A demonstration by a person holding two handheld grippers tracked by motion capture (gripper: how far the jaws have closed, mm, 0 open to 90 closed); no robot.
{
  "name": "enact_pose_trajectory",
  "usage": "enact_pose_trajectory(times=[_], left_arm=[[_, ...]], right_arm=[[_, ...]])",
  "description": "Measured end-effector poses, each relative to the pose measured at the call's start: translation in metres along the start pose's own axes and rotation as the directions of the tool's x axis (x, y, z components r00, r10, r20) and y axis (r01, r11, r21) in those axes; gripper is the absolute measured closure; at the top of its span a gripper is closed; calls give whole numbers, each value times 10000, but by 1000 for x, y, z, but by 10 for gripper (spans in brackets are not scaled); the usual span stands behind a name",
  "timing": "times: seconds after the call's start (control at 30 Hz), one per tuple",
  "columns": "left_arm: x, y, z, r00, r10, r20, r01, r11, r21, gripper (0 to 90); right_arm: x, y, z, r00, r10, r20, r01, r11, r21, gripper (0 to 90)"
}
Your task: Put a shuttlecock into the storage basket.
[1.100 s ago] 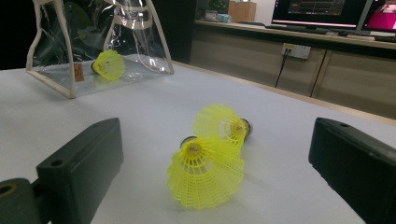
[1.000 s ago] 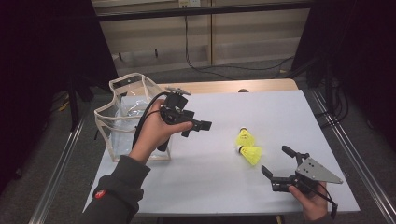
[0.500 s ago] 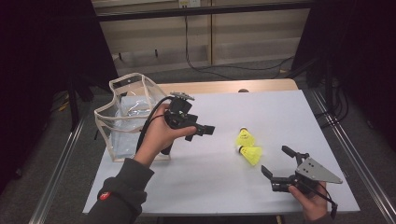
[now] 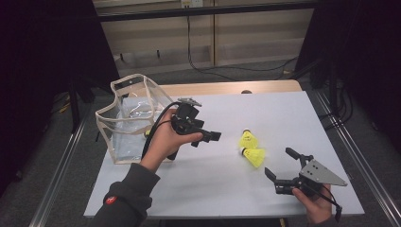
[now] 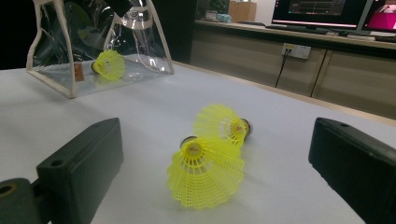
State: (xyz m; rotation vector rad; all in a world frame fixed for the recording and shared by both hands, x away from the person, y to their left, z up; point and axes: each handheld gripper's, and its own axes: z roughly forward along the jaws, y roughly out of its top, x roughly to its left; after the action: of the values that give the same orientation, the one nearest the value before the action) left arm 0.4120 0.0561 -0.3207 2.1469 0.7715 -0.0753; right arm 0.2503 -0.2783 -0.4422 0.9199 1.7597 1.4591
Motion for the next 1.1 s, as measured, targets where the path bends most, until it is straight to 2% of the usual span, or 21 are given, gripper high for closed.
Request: enact_pose_trajectory(times=[0.23, 0.63, 1.1], left_arm=[[-2, -3, 6, 9999, 147, 74, -147, 9998, 99, 131], [-5, -6, 14, 9997, 131, 220, -132, 9999, 76, 131], [-8, -11, 25, 9990, 294, 333, -299, 9995, 128, 135]], right_arm=[[0, 0, 0, 10000, -13, 2, 13, 10000, -17, 30], [0, 0, -1, 10000, 11, -12, -11, 10000, -8, 30], [0, 0, -1, 10000, 17, -14, -17, 10000, -13, 30]])
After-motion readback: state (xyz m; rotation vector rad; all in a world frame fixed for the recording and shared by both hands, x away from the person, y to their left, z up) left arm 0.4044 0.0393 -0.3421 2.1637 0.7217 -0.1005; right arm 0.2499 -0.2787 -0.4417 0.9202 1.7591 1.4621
